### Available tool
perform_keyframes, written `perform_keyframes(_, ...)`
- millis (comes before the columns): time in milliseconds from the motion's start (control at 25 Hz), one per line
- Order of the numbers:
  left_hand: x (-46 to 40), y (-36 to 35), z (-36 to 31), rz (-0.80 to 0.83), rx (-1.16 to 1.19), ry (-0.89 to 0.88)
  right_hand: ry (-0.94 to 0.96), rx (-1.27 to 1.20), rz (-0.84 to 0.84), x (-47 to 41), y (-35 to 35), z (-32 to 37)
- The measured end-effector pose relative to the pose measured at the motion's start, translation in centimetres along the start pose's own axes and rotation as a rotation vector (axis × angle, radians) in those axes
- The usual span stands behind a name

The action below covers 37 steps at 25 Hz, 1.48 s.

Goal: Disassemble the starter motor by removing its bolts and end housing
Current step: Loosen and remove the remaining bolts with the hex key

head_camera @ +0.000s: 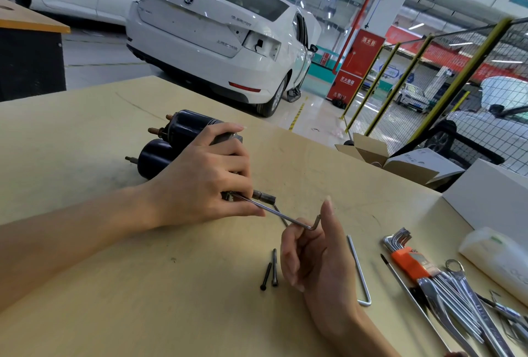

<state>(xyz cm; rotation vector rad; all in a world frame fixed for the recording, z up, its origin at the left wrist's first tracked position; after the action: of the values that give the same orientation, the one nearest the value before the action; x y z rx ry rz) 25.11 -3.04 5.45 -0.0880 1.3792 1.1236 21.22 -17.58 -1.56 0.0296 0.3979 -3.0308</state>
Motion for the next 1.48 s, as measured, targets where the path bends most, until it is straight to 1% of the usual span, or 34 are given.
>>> perform_keyframes(520,0.0,0.1,-0.1,-0.014,0.001,0.0,0.049,-0.01,-0.014,0.0,0.4,0.4)
perform_keyframes(760,-0.1,0.1,-0.1,-0.017,-0.002,0.005,0.126,0.032,0.015,0.2,0.2,1.0)
perform_keyframes(1360,0.0,0.0,0.0,-0.017,0.018,0.009,0.101,0.084,-0.018,0.3,0.4,1.1)
perform_keyframes(1480,0.0,0.0,0.1,-0.025,0.012,0.014,0.103,0.086,-0.051,0.3,0.6,1.1)
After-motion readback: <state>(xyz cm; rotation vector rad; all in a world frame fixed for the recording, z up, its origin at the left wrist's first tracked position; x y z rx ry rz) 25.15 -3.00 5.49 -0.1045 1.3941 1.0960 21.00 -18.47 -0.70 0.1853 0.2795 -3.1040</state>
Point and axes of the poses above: each hand's wrist, its own x-axis away from the middle knuckle, its own y-axis out of the back of the hand, z = x × y, the point moved 8 cm from there along -x, towards the middle knuckle, and after that the axes turned 12 degrees about -x, right-handed, at the moved point
